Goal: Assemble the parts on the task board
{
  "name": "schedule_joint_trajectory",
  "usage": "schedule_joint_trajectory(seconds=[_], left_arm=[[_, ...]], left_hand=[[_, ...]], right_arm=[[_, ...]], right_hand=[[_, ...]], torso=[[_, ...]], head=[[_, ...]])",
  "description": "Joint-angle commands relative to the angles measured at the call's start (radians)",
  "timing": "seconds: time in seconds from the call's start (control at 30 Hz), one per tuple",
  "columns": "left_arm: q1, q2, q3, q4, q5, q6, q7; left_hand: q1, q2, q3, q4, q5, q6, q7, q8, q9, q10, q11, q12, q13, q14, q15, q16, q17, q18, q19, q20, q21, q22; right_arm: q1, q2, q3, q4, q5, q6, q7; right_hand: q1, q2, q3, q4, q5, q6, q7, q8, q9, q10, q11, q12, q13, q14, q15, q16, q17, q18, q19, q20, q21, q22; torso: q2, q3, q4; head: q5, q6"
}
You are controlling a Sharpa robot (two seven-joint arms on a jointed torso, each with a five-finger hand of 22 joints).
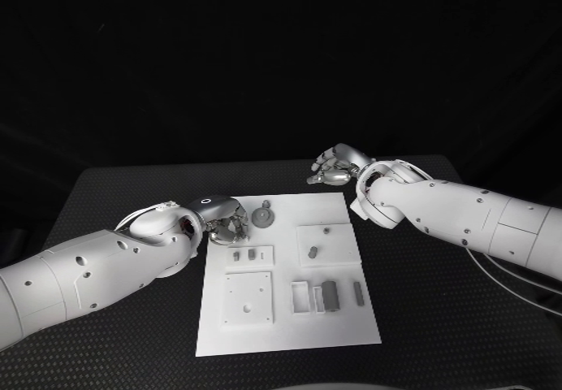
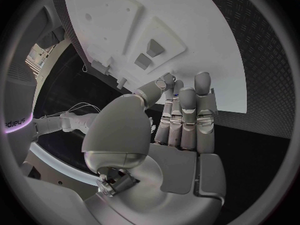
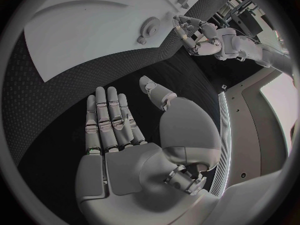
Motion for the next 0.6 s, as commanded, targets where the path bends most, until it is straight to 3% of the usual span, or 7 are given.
schedule_joint_trajectory(seconds=[0.03, 0.6], left_arm=[[0.001, 0.003, -0.001, 0.001, -0.004, 0.023, -0.003], [0.0, 0.012, -0.005, 0.003, -0.033, 0.021, -0.002]], left_hand=[[-0.01, 0.0, 0.003, 0.006, 0.002, 0.007, -0.002, 0.004, 0.001, 0.005, 0.0, -0.001, 0.001, 0.001, -0.005, 0.006, 0.001, 0.047, -0.002, -0.007, 0.004, 0.023], [-0.012, 0.001, 0.003, 0.006, 0.002, 0.006, -0.002, 0.003, 0.0, 0.005, 0.0, -0.002, 0.001, 0.0, -0.005, 0.007, 0.002, 0.046, -0.003, -0.008, 0.004, 0.023]], right_arm=[[0.0, 0.0, 0.0, 0.001, -0.002, 0.009, 0.01], [0.0, -0.001, 0.0, 0.001, -0.001, 0.011, 0.01]], right_hand=[[-0.008, 0.001, -0.003, 0.002, 0.002, -0.008, 0.01, -0.003, -0.001, 0.007, -0.003, -0.004, -0.001, 0.007, 0.0, -0.007, -0.001, -0.009, -0.003, 0.002, -0.005, 0.001], [-0.008, 0.001, -0.004, 0.002, 0.002, -0.008, 0.01, -0.003, -0.001, 0.007, -0.003, -0.004, -0.003, 0.007, 0.0, -0.007, -0.001, -0.009, -0.003, 0.002, -0.006, 0.002]], torso=[[0.0, 0.0001, -0.0006], [0.0, 0.0007, -0.0009]], head=[[0.002, 0.0], [0.0, -0.002]])
